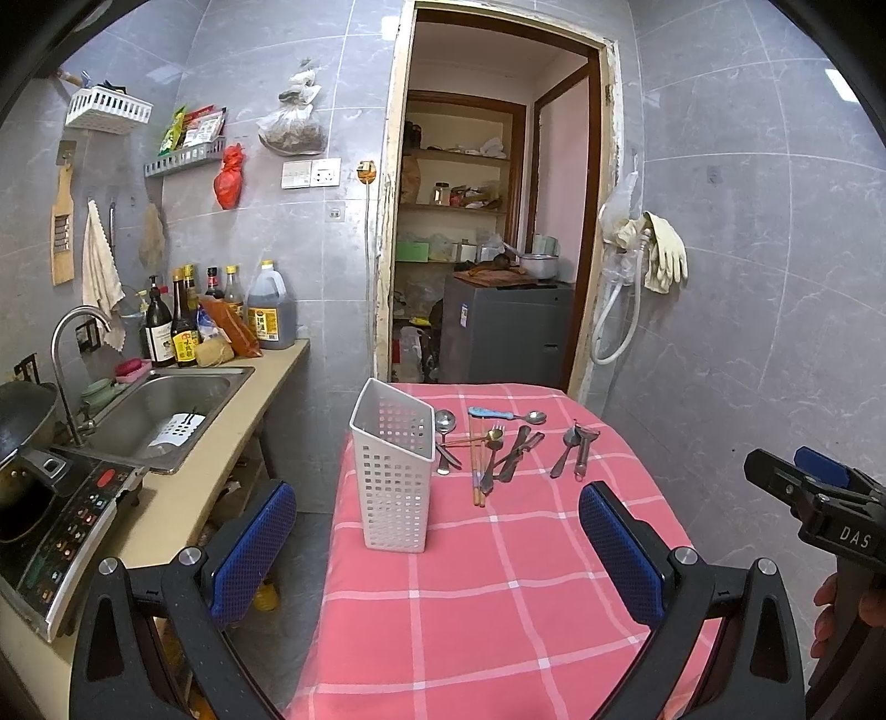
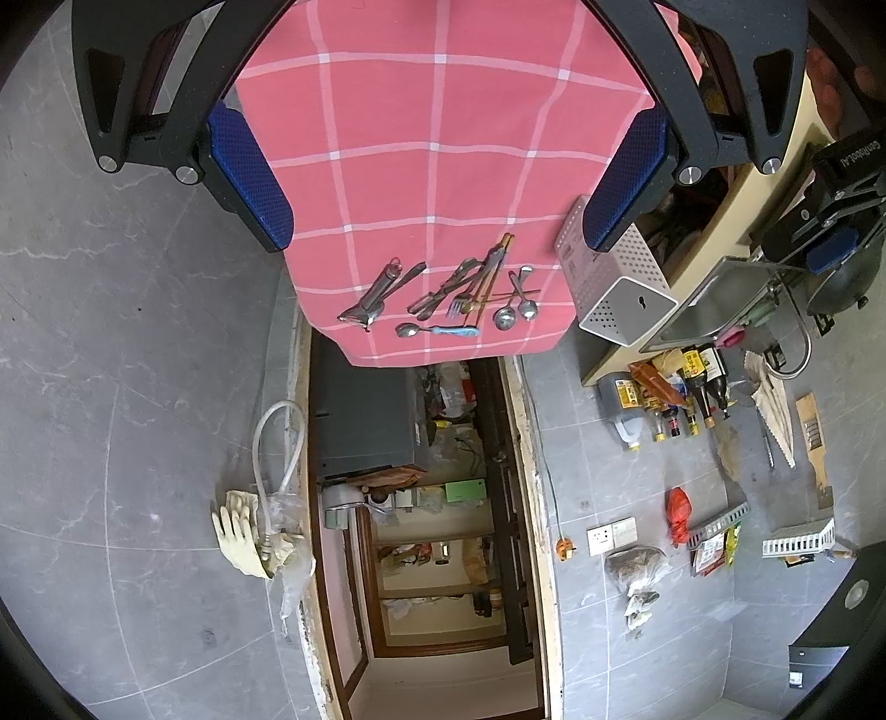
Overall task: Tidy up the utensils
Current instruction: 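Move the left tool toward the wire peeler while the right tool approaches the silver can opener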
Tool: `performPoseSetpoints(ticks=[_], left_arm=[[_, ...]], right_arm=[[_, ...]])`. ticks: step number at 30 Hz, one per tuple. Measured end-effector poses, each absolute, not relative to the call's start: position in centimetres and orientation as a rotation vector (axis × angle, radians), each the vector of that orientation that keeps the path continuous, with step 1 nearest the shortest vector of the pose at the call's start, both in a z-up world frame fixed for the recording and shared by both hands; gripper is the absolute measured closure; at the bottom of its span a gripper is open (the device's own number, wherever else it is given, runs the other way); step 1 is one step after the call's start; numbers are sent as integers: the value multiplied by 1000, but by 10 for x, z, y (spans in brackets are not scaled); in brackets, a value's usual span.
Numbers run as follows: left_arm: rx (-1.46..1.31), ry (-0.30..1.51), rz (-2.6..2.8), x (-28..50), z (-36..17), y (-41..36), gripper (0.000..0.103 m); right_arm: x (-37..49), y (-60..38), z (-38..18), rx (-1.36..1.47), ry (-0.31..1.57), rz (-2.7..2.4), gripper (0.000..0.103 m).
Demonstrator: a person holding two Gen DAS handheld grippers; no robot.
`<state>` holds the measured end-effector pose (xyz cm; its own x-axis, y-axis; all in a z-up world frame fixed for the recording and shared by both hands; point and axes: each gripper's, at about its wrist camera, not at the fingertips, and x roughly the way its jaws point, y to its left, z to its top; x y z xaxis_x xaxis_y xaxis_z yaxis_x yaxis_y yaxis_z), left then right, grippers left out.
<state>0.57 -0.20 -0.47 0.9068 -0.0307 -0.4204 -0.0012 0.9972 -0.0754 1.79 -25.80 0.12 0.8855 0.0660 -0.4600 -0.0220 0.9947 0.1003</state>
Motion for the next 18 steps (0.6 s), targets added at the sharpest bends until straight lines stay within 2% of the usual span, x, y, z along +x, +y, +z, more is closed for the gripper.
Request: performPoseSetpoints(ticks=[18], left_arm=[[-88, 423, -76, 30, -1, 3, 0]], right_arm=[[25, -252, 13, 79, 456, 8, 1]])
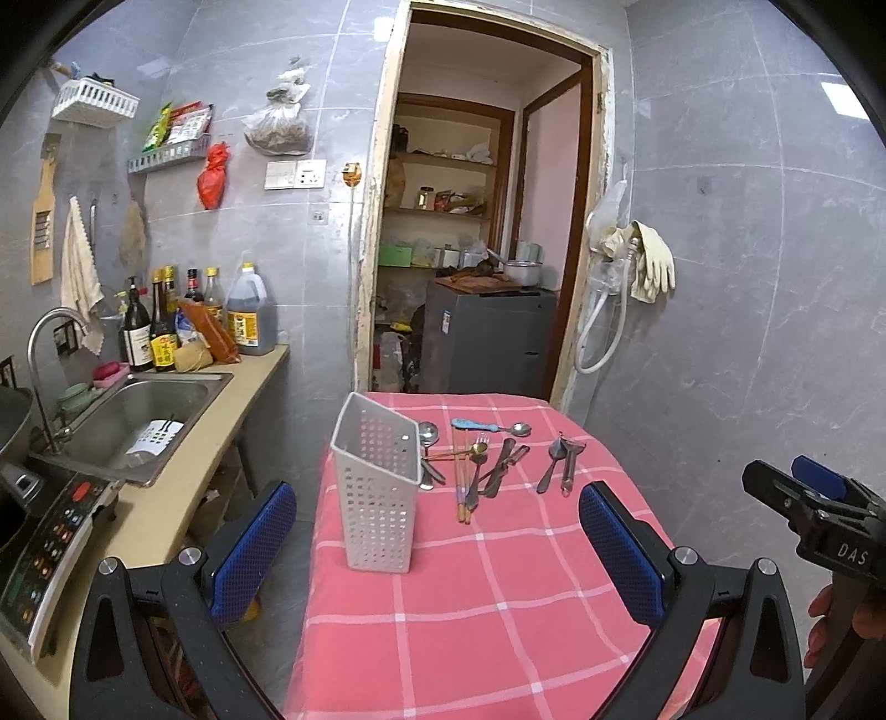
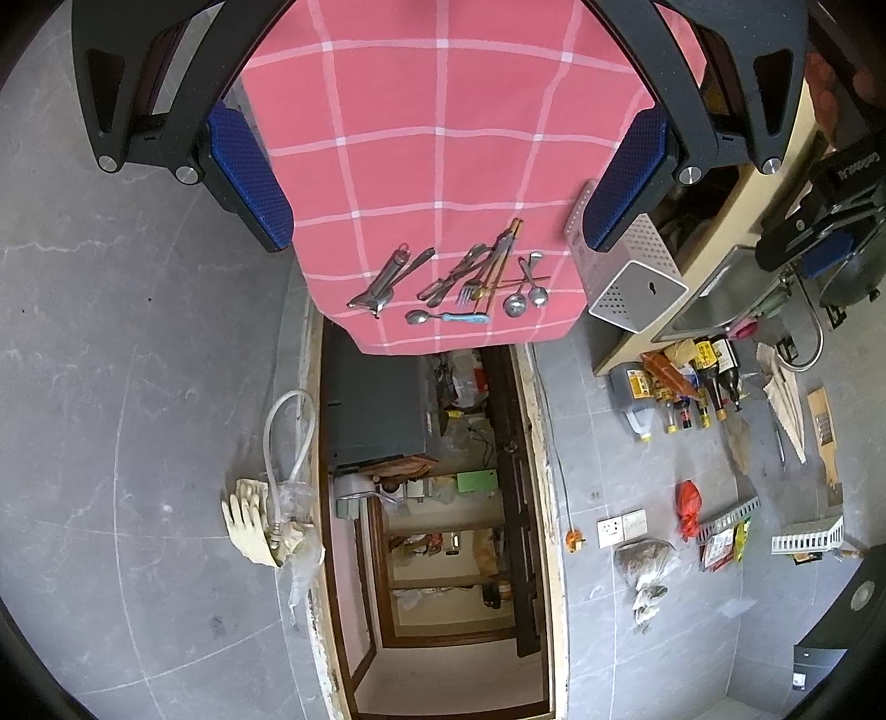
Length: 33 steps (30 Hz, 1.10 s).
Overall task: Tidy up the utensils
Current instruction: 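Move the left tool toward the wire peeler while the right tool approaches the silver can opener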
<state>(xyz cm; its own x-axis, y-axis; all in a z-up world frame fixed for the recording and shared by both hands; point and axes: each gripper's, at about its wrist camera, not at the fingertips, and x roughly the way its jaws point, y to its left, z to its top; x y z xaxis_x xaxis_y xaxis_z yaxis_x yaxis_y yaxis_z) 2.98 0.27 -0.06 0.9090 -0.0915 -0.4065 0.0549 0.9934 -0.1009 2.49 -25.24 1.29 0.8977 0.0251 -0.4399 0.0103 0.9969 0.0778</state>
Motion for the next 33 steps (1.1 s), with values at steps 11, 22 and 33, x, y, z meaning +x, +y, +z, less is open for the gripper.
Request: performPoseSetpoints(ticks=[11, 22, 33], left_arm=[[-81, 399, -128, 96, 7, -33, 0], [-93, 414, -103, 197, -5, -84, 0], [-91, 512, -87, 284, -56, -114, 0]], right_arm=[[96, -288, 25, 36, 444, 62, 1], [221, -342, 17, 9, 472, 162, 1], [320, -363, -36, 30, 529, 258, 1]])
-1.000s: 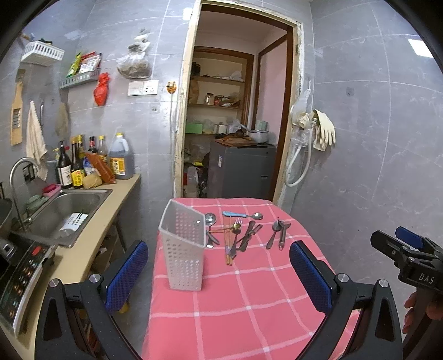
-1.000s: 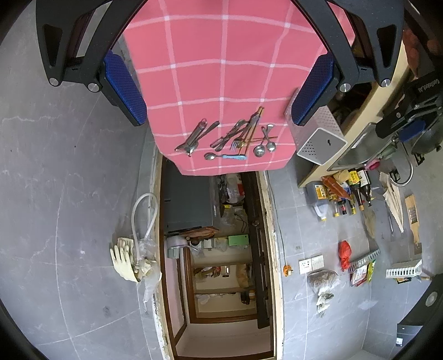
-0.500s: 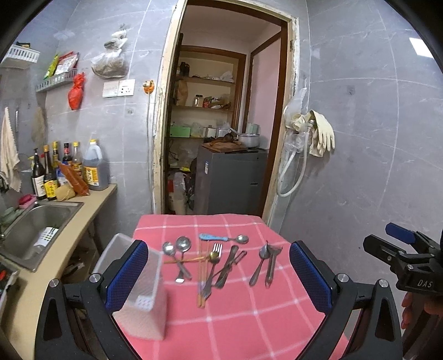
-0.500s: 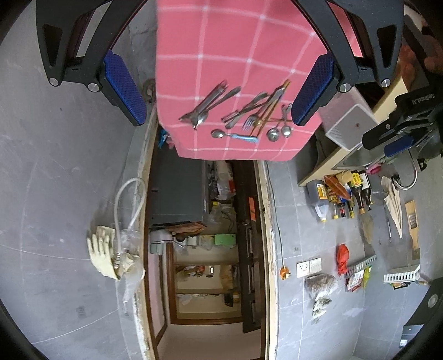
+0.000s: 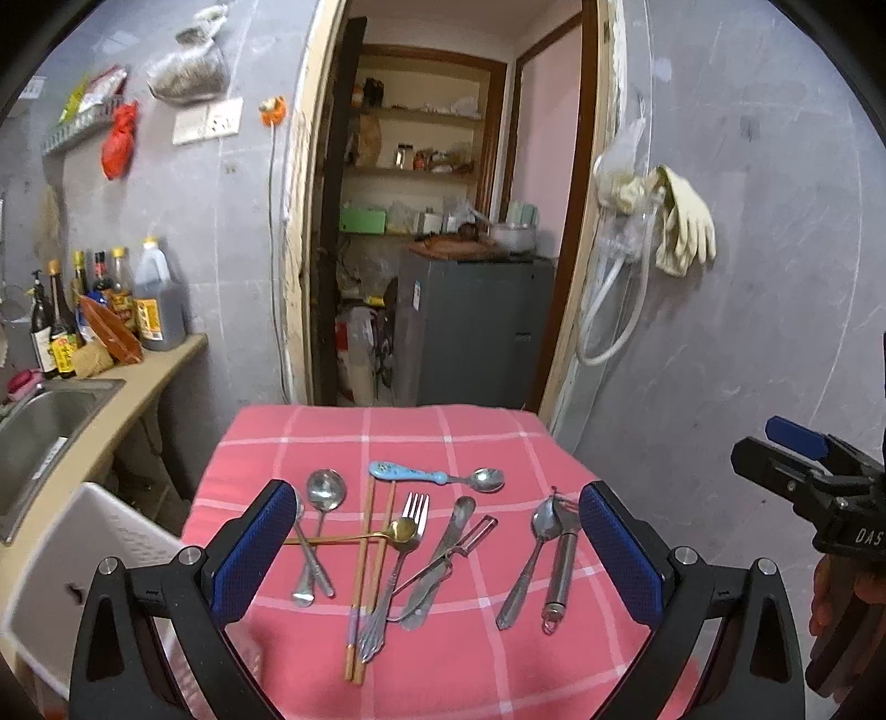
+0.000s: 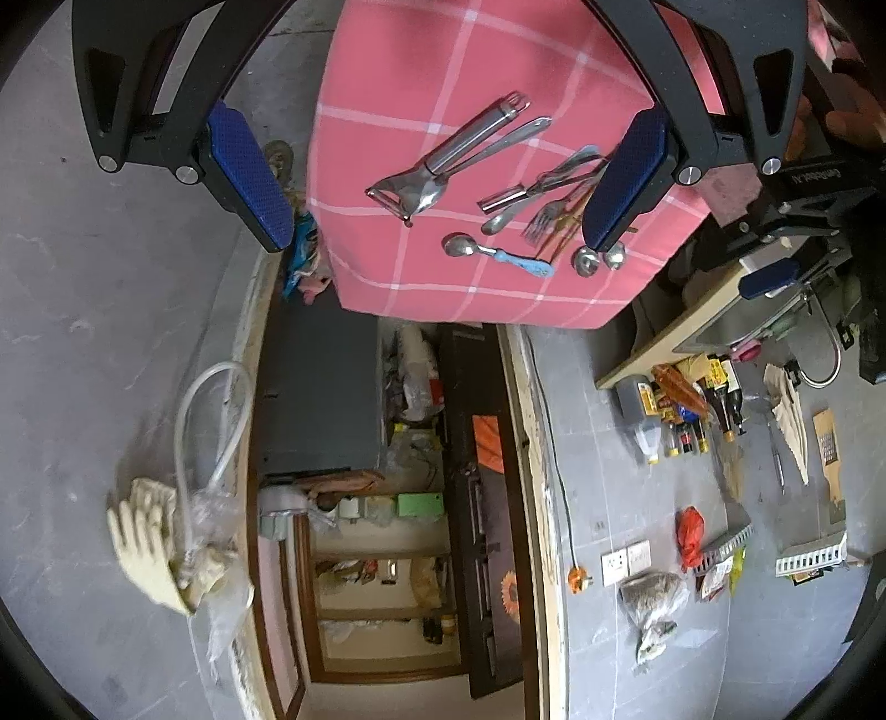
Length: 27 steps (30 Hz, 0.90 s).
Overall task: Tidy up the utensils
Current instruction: 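Move the left tool toward the wire peeler while the right tool approaches the silver can opener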
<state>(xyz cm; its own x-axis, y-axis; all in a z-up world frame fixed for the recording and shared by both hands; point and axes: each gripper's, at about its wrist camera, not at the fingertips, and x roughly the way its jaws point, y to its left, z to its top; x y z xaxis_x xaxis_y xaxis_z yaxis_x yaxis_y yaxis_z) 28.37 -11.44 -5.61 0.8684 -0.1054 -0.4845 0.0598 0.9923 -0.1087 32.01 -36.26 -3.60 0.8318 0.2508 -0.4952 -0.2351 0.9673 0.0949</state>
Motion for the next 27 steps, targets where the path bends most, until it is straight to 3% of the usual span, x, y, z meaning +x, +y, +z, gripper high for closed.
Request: performPoseSetpoints(ticks=[6, 9, 17, 20, 27], left_arm=[[-73, 550, -110, 315, -85, -126, 2], [-70, 566, -127, 328, -101, -130, 7], [-83, 684, -200, 363, -145, -135, 41], [-84, 728, -221, 371, -159, -138, 51], [-93, 834, -226, 387, -190, -137, 61]], right_arm=[[349, -365, -77, 62, 583, 283, 1], [363, -366, -95, 75, 612, 285, 6], [394, -366, -148, 119, 720, 300, 32], [403, -366, -168, 149, 754, 302, 38], [420, -369, -199, 231, 820, 291, 43]])
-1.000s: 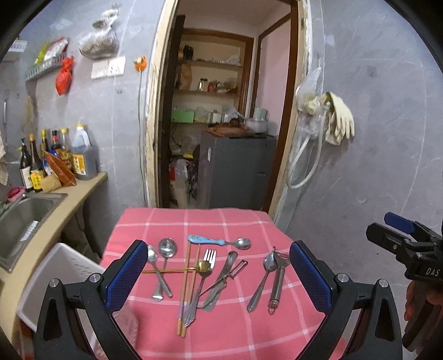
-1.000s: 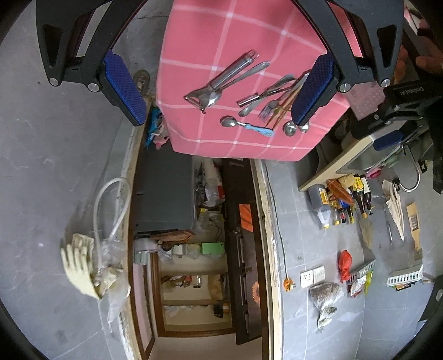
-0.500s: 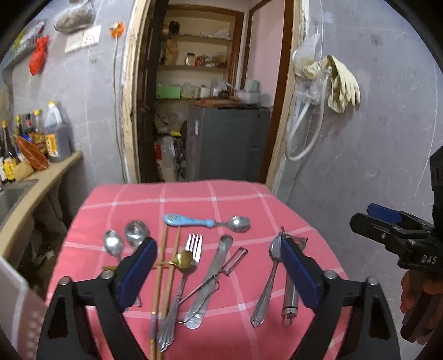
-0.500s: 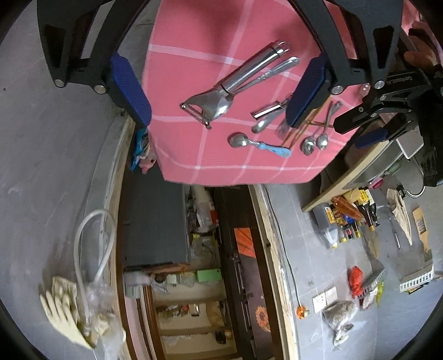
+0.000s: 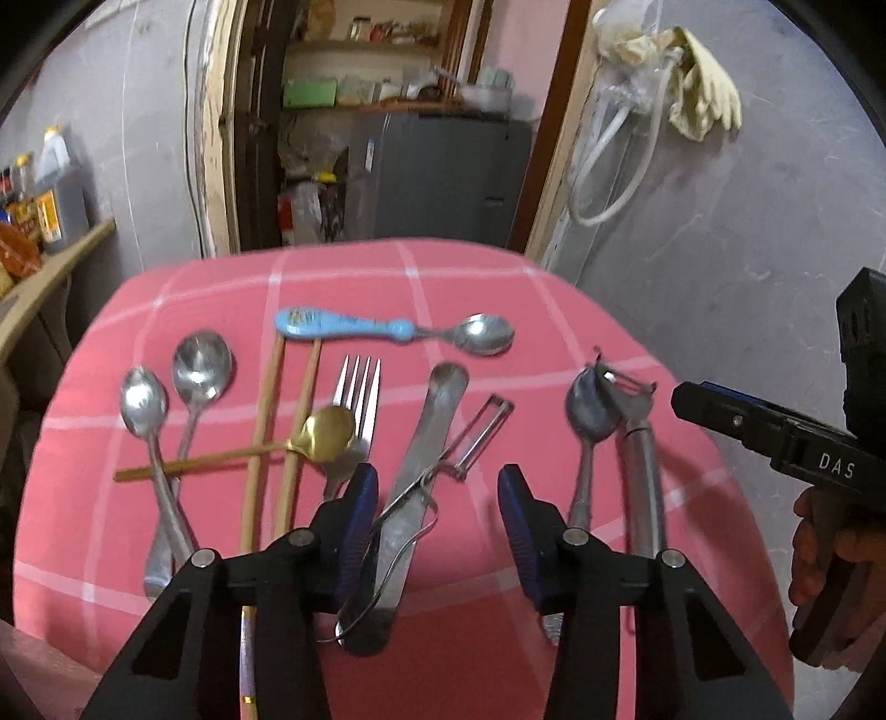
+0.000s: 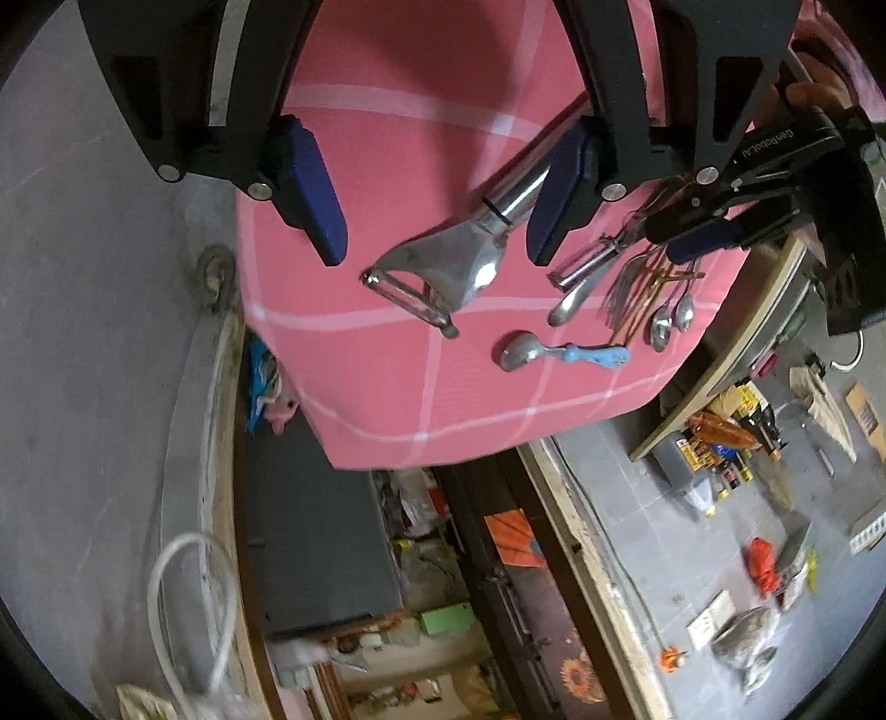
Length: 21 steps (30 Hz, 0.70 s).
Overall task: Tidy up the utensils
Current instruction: 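Move the left tool toward the wire peeler while the right tool approaches the silver can opener, then close the left tool on the wire peeler while the right tool grasps the silver can opener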
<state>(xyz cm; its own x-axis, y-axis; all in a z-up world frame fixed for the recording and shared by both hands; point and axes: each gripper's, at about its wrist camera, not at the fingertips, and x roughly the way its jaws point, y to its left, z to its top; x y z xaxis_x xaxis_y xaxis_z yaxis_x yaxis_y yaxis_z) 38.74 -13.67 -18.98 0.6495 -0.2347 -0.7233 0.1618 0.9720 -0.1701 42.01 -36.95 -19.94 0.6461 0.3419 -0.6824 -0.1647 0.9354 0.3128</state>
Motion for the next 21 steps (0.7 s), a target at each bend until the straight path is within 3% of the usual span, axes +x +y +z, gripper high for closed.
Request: performPoseSetpoints(ticks=[9, 13, 21], left_arm=[[-85, 952, -224, 407, -206, -134, 66], [-54, 975, -228, 414, -208, -134, 76], [-2, 997, -237, 418, -207, -141, 79]], right_arm=[[434, -374, -214, 245, 874, 298, 43], [441, -375, -215, 235, 887, 308, 43], [463, -371, -218, 164, 909, 399, 48]])
